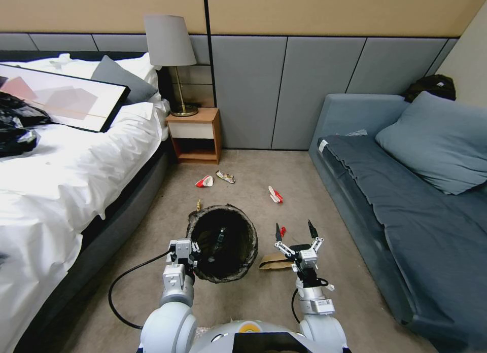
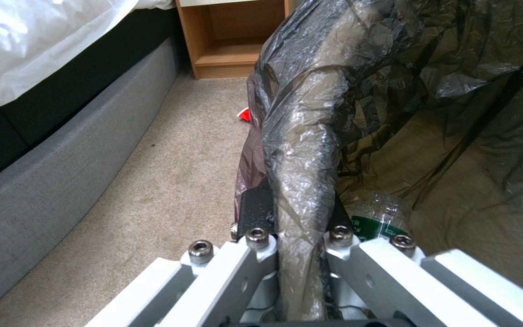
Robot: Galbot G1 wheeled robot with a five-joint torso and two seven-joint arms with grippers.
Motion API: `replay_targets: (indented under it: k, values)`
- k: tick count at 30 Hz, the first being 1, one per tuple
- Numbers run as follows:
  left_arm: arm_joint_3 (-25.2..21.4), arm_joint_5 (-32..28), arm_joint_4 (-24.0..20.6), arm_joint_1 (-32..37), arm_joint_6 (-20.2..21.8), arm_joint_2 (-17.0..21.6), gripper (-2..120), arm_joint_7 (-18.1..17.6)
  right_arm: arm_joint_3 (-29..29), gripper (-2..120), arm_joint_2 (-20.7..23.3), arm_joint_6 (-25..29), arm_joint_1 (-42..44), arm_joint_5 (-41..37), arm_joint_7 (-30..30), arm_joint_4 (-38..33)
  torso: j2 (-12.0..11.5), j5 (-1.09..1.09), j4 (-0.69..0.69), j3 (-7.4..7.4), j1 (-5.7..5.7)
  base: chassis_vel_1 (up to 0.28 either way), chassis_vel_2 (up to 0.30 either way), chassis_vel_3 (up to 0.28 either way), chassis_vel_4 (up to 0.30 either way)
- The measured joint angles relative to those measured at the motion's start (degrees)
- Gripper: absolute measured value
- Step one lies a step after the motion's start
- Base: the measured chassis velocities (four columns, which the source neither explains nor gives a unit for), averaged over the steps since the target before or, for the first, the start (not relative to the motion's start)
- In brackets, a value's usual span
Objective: Pick up the trash bin, then pick up the garbage from the floor and place it into the trash bin.
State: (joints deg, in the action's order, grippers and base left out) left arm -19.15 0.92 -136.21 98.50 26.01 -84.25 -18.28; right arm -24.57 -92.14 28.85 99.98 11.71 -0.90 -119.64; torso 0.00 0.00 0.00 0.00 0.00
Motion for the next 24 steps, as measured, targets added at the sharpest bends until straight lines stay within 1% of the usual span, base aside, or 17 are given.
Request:
replay_targets:
  k: [24]
  values:
    - [0.00,0.00,0.00,0.00,0.00,0.00,1,0.00,0.00,100,0.00,0.00,0.00,0.00,0.00,0.00,0.00,0.00,0.00,0.00,0.00,0.000,0.000,0.000,0.000]
